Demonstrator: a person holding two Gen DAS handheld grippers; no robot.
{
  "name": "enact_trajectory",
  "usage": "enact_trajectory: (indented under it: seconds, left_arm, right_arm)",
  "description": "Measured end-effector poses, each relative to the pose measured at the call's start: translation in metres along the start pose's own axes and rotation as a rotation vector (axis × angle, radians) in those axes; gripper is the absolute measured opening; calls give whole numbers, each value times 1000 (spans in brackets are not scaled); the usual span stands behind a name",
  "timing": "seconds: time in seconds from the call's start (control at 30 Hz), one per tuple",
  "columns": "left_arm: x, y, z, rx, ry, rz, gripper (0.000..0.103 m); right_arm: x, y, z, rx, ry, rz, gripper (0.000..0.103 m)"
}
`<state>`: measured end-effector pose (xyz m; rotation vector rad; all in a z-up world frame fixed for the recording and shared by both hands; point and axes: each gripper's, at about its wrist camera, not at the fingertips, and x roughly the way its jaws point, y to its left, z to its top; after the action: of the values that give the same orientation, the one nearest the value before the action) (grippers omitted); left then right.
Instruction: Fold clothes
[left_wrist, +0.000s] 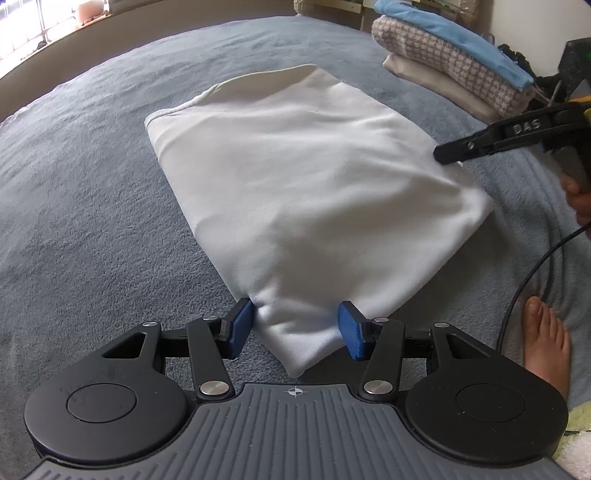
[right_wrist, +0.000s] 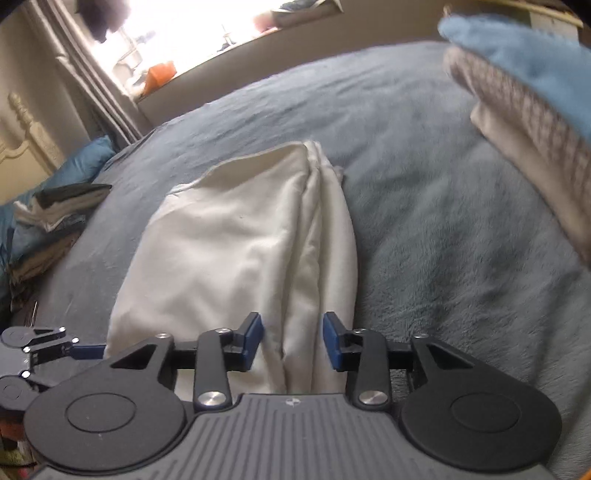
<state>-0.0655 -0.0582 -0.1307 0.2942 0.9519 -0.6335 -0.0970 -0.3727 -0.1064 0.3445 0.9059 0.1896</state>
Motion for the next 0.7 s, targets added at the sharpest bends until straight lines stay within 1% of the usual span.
enact_trajectory:
  seconds: [0.1, 0.23, 0.33, 0.4, 0.43, 0.6, 0.7]
  left_arm:
    - [1, 0, 0, -3, -1, -3, 50]
    - [2, 1, 0, -10, -1, -10, 50]
    - [3, 2, 1, -15, 0, -13, 50]
    - [3, 2, 1, -17, 0, -14, 50]
    - [3, 3, 1, -20, 0, -15, 51]
    - [2, 4, 1, -29, 0, -15, 51]
    - [2, 4, 1, -34, -1, -15, 51]
  right_arm:
    - [5, -5, -2, 25, 26, 21, 41]
    - [-4, -9, -2, 49, 17, 37, 41]
    - [-17, -21, -6, 132, -15, 61, 41]
    - [-24, -29, -12, 196, -17, 96, 41]
    - [-25, -30, -15, 204, -10, 99, 41]
    - [-23, -21, -28, 175, 41, 82, 41]
    - [-19, -11, -31, 132, 48, 53, 41]
